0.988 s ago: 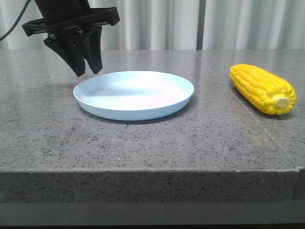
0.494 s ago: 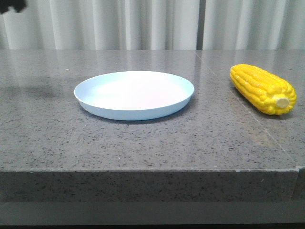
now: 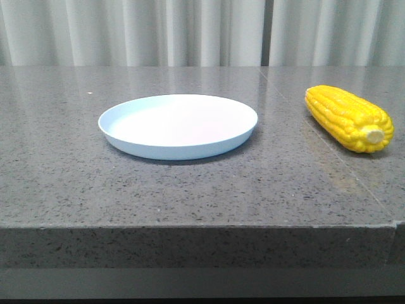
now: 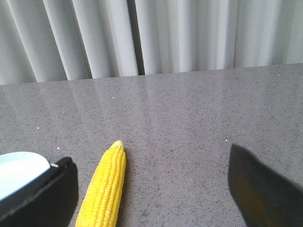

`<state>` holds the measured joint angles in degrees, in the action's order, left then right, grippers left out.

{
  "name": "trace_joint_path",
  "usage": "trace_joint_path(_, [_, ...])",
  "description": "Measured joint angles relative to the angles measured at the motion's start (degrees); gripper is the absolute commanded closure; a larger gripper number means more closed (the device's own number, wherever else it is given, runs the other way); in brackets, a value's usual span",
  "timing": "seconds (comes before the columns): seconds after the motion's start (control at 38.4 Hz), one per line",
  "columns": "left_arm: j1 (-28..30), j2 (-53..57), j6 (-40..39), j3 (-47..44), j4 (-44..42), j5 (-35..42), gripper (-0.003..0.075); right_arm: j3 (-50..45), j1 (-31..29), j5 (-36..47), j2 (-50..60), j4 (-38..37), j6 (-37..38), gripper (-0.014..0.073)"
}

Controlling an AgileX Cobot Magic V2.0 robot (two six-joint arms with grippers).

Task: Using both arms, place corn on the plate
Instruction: 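Release the plate and raise the left gripper away, then lower the right gripper over the yellow corn cob and grasp it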

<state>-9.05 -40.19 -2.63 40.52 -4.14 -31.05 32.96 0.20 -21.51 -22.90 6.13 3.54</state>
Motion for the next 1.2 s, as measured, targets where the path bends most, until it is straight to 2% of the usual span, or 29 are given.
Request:
trace_joint_path(0.16, [0.0,17.8,-0.1,-10.5,-0.5,1.0,0.0741,0.0,0.0,0.0,0.0,0.0,0.0,-0.0071])
trace_joint_path(0.34, [0.0,33.8,-0.1,-17.1,-0.5,2.1,0.0741,0.0,0.0,0.0,0.0,0.0,0.0,-0.0071])
trace_joint_path(0.47, [0.0,38.4,-0.1,-18.9,-0.6,2.1,0.0741,0.0,0.0,0.0,0.0,0.0,0.0,-0.0071])
trace_joint_path(0.65, [0.0,38.5,-0.1,-18.9,-0.6,2.1,0.0741,0.5,0.0,0.0,-1.0,0.0,0.0,-0.0071])
trace_joint_path(0.75, [0.0,38.5,-0.1,-18.9,-0.6,2.1,0.0741,4.5,0.0,-2.8,-7.7,1.4,0.0,-0.0071])
trace_joint_path(0.94, [0.0,38.5,-0.1,-18.9,-0.6,2.1,0.0741,15.0,0.2,-13.2,-26.6,6.9,0.0,-0.0071])
trace_joint_path(1.2, [0.0,38.5,-0.1,-18.9,-0.6,2.1,0.0741,24.4,6.6,-18.9,-46.4,9.6,0.0,-0.0071])
